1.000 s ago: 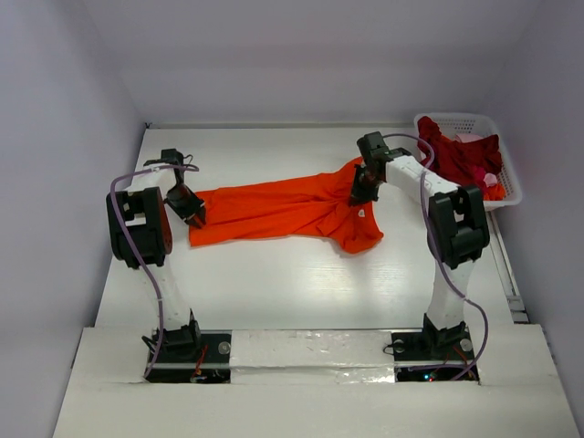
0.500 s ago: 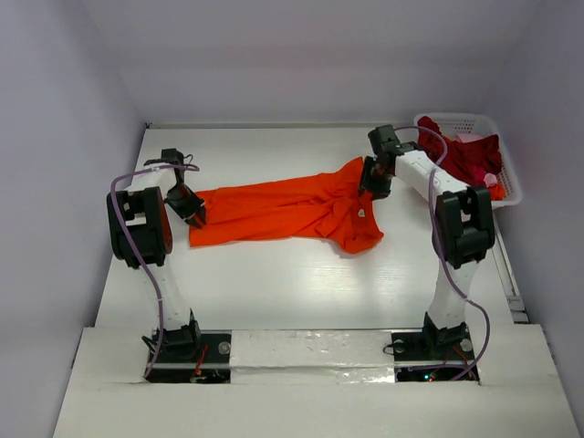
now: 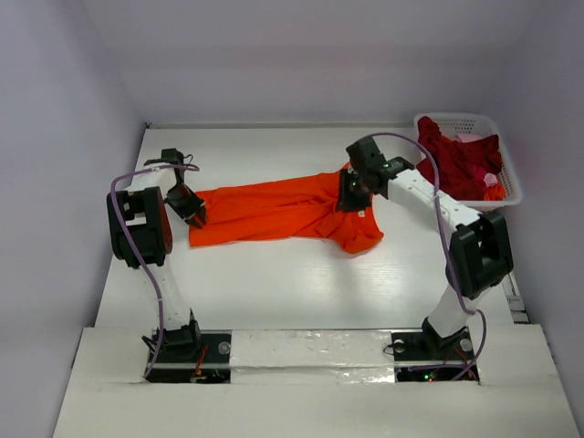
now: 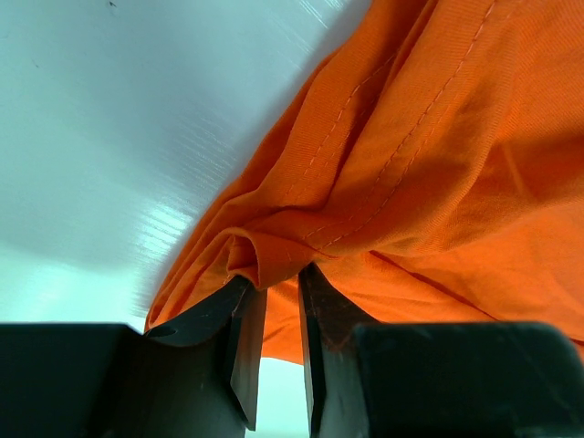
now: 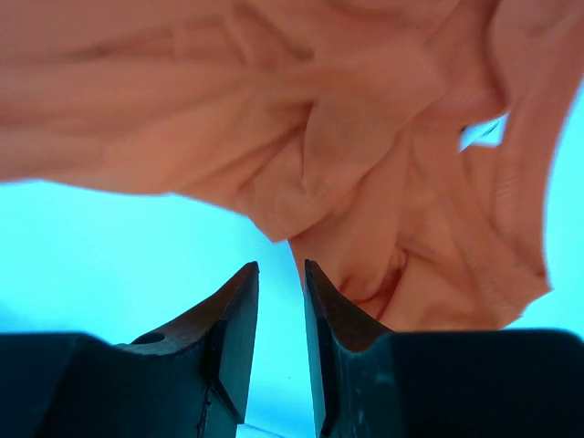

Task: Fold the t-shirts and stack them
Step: Fold the other side of the tshirt into a rectangle

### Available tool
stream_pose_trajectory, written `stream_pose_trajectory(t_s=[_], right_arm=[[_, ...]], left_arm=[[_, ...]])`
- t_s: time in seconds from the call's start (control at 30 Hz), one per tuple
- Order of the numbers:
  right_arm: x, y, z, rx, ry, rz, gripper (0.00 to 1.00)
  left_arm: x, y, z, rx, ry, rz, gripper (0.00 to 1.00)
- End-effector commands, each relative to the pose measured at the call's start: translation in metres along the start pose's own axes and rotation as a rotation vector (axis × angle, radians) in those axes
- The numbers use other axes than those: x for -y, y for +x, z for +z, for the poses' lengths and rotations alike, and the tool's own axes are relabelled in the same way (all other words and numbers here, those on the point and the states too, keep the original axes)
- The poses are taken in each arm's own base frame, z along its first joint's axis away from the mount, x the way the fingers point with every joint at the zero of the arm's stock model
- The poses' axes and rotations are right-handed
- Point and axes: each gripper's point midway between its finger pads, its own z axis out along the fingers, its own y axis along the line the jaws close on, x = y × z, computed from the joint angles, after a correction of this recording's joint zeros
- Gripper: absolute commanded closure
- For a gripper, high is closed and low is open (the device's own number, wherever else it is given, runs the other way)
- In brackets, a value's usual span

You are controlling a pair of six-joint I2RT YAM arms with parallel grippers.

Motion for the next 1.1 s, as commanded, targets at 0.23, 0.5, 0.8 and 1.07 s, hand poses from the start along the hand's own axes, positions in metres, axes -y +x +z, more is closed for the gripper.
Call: stream_pose_trajectory(t_s=[0.23, 0.5, 0.8, 1.07], right_arm=[[-0.001, 0.021, 0.039, -0.072, -0.022, 0.009, 0.69], [-0.017, 0.025, 0.048, -0.104, -0.042, -0.03, 0.69], [-0.027, 0.036, 0.045, -0.118, -0.064, -0.034, 0.69], [-0.04, 0.043, 0.031, -0.111, -0.087, -0.028, 0.64]], left_arm=[[-0.006, -0.006, 0.015, 0.023, -0.044, 0.012, 0.84], [-0.005, -0.005, 0.015, 0.022, -0.042, 0.008, 0.84], [-0.003, -0.008, 0.013, 0.026, -0.037, 0.008, 0.84], [-0.002, -0.008, 0.013, 0.024, -0.034, 0.008, 0.84]])
